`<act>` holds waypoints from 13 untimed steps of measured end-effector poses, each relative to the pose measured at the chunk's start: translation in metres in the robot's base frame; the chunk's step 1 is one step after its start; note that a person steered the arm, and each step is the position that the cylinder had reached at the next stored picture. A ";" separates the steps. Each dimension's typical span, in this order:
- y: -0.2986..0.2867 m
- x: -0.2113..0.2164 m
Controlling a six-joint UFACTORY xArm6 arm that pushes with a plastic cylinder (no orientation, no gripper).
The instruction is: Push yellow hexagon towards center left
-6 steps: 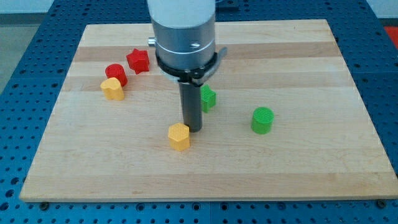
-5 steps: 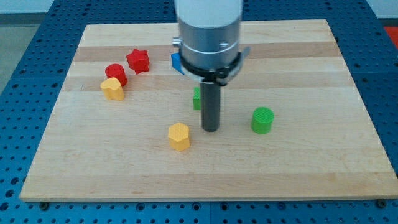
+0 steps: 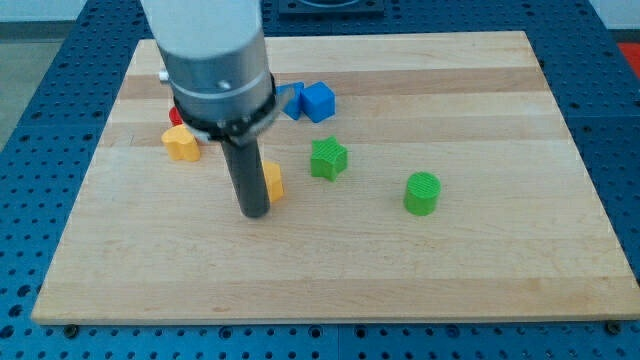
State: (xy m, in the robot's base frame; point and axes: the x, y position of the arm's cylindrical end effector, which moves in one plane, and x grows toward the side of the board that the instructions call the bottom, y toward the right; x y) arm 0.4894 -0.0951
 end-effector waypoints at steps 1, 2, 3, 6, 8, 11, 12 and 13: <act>0.003 -0.006; 0.026 -0.006; 0.044 -0.031; 0.050 -0.076; 0.042 -0.116; 0.023 -0.075; 0.024 -0.073; -0.009 -0.060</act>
State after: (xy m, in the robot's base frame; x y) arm 0.4293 -0.1045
